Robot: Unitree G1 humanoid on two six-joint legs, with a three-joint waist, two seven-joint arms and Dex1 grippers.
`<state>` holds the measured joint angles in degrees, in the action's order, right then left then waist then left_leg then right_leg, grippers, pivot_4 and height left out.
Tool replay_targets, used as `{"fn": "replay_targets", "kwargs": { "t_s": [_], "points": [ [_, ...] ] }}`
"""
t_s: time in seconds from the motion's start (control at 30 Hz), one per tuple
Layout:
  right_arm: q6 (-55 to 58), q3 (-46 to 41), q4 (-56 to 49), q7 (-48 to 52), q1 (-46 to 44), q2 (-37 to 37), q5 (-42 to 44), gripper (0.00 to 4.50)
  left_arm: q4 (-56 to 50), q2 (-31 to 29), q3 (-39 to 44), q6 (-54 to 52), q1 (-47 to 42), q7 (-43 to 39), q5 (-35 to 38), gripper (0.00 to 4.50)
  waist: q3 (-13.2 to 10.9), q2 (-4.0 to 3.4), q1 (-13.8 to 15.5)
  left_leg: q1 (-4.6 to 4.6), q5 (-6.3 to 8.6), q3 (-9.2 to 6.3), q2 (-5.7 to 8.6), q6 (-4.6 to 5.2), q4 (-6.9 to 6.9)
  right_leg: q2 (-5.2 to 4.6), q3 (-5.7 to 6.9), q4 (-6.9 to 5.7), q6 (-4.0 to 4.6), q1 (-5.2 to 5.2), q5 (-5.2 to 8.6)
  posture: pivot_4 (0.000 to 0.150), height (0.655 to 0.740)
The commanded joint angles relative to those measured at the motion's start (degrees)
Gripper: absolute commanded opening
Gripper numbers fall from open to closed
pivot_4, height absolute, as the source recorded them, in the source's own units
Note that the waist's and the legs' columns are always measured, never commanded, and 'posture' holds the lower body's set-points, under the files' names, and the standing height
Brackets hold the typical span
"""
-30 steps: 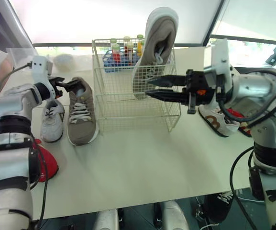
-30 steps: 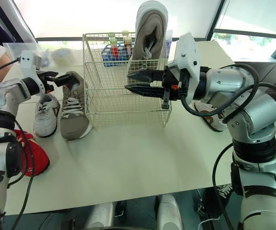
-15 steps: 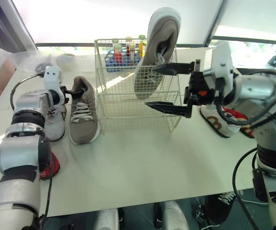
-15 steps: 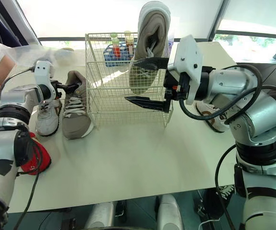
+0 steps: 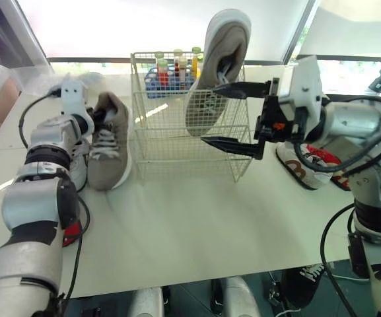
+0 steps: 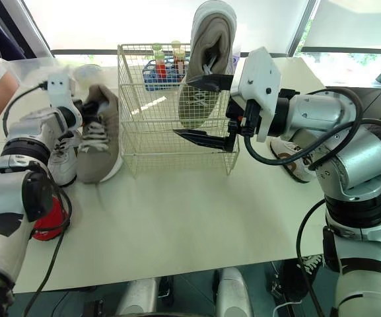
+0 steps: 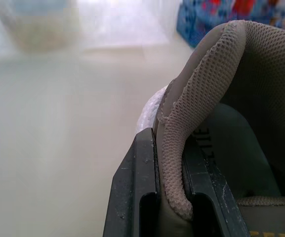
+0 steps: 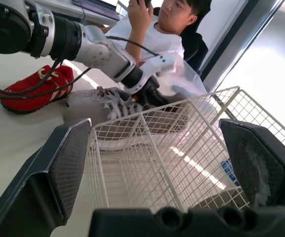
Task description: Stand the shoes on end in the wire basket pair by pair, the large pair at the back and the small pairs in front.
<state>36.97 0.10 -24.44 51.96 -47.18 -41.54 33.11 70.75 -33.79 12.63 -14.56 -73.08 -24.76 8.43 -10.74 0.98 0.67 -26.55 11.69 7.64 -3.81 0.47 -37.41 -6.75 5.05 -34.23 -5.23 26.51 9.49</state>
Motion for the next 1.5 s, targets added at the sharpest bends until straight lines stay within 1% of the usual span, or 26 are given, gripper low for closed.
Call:
{"fn": "replay_targets", "kwargs": {
  "t_s": [0.03, 0.13, 0.23, 0.27, 0.37, 0.43, 0.5, 0.53, 0.63, 0.67, 0.77, 0.83, 0.93, 1.07, 1.27, 1.37, 1.5],
  "points": [
    [-1.3, -0.8, -0.1, -0.4, -0.9, 0.1, -0.4, 4.5, -9.9, -1.8, 4.9, 2.4, -6.7, 2.1, 4.6, 0.06, -0.1, 0.18, 0.0, -0.01, 0.0, 0.0, 0.0, 0.0, 0.0, 0.0, 0.0, 0.0, 0.0, 0.0, 0.0, 0.15, 0.74],
    [-1.5, -0.6, 0.4, -0.4, -1.5, 0.3, -0.7, 4.5, -17.1, -2.2, 6.3, 0.3, -9.2, 3.2, 6.4, 0.06, -0.1, 0.22, -0.1, -0.02, 0.01, 0.01, 0.0, 0.01, 0.01, 0.0, 0.0, 0.02, -0.01, 0.0, 0.0, 0.15, 0.74],
    [-1.6, -0.5, 0.8, -0.4, -1.9, 0.5, -0.9, 4.5, -21.6, -3.0, 6.6, -2.0, -11.7, 2.8, 7.5, 0.06, -0.1, 0.22, -0.2, 0.01, 0.01, 0.03, 0.0, 0.01, 0.02, 0.0, 0.0, 0.01, -0.02, 0.0, 0.0, 0.15, 0.74],
    [-1.7, -0.5, 0.9, -0.4, -2.1, 0.5, -0.9, 4.5, -22.7, -3.3, 6.5, -2.4, -12.9, 2.6, 7.9, 0.06, -0.1, 0.22, -0.2, 0.02, 0.01, 0.03, 0.0, 0.01, 0.04, 0.0, 0.0, -0.01, -0.02, 0.0, 0.0, 0.15, 0.74],
    [-2.0, -0.3, 1.2, -0.2, -2.4, 0.6, -1.3, 4.5, -22.9, -2.4, 7.0, 0.9, -19.1, 2.5, 9.1, 0.06, -0.1, 0.22, -0.2, 0.05, -0.01, 0.02, -0.01, 0.0, 0.04, 0.02, 0.01, -0.06, -0.04, 0.0, 0.01, 0.15, 0.74],
    [-2.1, -0.2, 1.2, -0.5, -2.5, 0.7, -1.6, 4.5, -22.4, 0.7, 7.3, 7.9, -21.2, 3.7, 8.9, 0.06, -0.1, 0.22, 0.1, 0.04, -0.01, 0.02, 0.0, 0.0, 0.0, 0.02, 0.01, -0.04, -0.04, -0.03, 0.01, 0.15, 0.74],
    [-2.1, -0.3, 1.0, -0.8, -2.7, 0.8, -1.7, 4.5, -22.1, 4.1, 6.7, 17.7, -21.4, 5.3, 7.2, 0.06, -0.1, 0.22, 0.3, 0.04, 0.0, 0.01, 0.0, 0.01, -0.03, 0.01, 0.01, 0.03, -0.03, -0.11, 0.01, 0.15, 0.74],
    [-2.0, -0.3, 1.0, -0.9, -2.7, 0.9, -1.7, 4.5, -21.7, 5.0, 6.5, 21.0, -21.4, 5.8, 6.5, 0.06, -0.1, 0.23, 0.3, 0.04, 0.01, 0.01, 0.01, 0.03, -0.06, 0.0, 0.01, 0.06, -0.03, -0.15, 0.01, 0.15, 0.74],
    [-1.9, -0.3, 0.7, -1.5, -2.7, 0.8, -1.9, 4.5, -19.5, 10.2, 6.1, 35.0, -20.5, 9.8, 4.5, 0.06, -0.1, 0.23, 0.1, 0.02, 0.05, 0.01, 0.0, 0.09, -0.22, 0.0, 0.01, 0.04, -0.02, -0.19, 0.0, 0.15, 0.74],
    [-1.9, -0.2, 0.6, -1.7, -2.7, 0.8, -2.0, 4.5, -18.8, 11.1, 5.9, 38.0, -20.3, 10.5, 4.0, 0.06, -0.1, 0.23, 0.1, 0.03, 0.05, 0.02, 0.0, 0.09, -0.25, 0.0, 0.01, 0.01, -0.02, -0.19, 0.0, 0.15, 0.74],
    [-1.3, -0.7, -0.4, -2.7, -2.1, 0.4, -1.7, 4.5, -15.1, 16.1, 3.9, 50.7, -18.2, 15.3, -0.2, 0.06, -0.1, 0.22, 0.0, 0.03, 0.05, 0.03, -0.01, 0.1, -0.28, 0.0, 0.01, -0.03, -0.04, -0.17, -0.01, 0.15, 0.74],
    [-0.8, -0.9, -1.1, -3.3, -1.7, 0.2, -1.5, 4.5, -12.6, 18.1, 2.6, 56.5, -17.1, 18.4, -3.0, 0.06, -0.1, 0.22, 0.0, 0.05, 0.05, 0.03, -0.01, 0.1, -0.28, 0.01, 0.01, -0.06, -0.05, -0.17, -0.01, 0.15, 0.74],
    [-0.2, -1.3, -1.9, -4.1, -1.4, -0.1, -1.1, 4.5, -9.9, 19.2, 0.0, 63.3, -15.8, 22.8, -7.8, 0.06, -0.1, 0.22, 0.0, 0.02, 0.06, 0.03, -0.01, 0.12, -0.31, 0.01, 0.01, -0.05, -0.06, -0.17, -0.02, 0.15, 0.74],
    [0.7, -1.6, -2.8, -5.0, -1.2, -0.4, -0.6, 4.5, -6.9, 20.1, -3.1, 68.7, -14.0, 29.0, -13.4, 0.06, -0.1, 0.22, 0.1, -0.02, 0.13, 0.03, -0.01, 0.23, -0.37, 0.0, 0.01, -0.03, -0.07, -0.16, -0.03, 0.15, 0.74],
    [2.1, -2.2, -3.8, -5.6, -1.5, -1.3, 0.1, 4.5, -4.1, 20.8, -6.4, 72.2, -11.0, 33.8, -18.3, 0.06, -0.1, 0.22, 0.1, -0.04, 0.19, 0.01, -0.02, 0.32, -0.5, -0.03, 0.01, -0.02, -0.06, -0.21, -0.02, 0.15, 0.74],
    [2.5, -2.3, -4.1, -5.8, -1.6, -1.3, 0.3, 4.5, -3.3, 20.8, -6.9, 72.6, -9.5, 35.3, -19.1, 0.06, -0.1, 0.23, 0.1, -0.01, 0.22, 0.01, -0.02, 0.36, -0.55, -0.05, 0.01, -0.03, -0.06, -0.29, -0.02, 0.15, 0.74],
    [2.7, -2.2, -4.1, -6.0, -2.0, -1.2, 0.4, 4.5, -3.1, 20.9, -8.7, 73.5, -7.5, 37.7, -22.1, 0.06, 0.0, 0.22, 0.2, 0.04, 0.22, -0.01, -0.02, 0.37, -0.59, -0.05, 0.01, -0.03, -0.05, -0.37, -0.02, 0.15, 0.74]
  ]
}}
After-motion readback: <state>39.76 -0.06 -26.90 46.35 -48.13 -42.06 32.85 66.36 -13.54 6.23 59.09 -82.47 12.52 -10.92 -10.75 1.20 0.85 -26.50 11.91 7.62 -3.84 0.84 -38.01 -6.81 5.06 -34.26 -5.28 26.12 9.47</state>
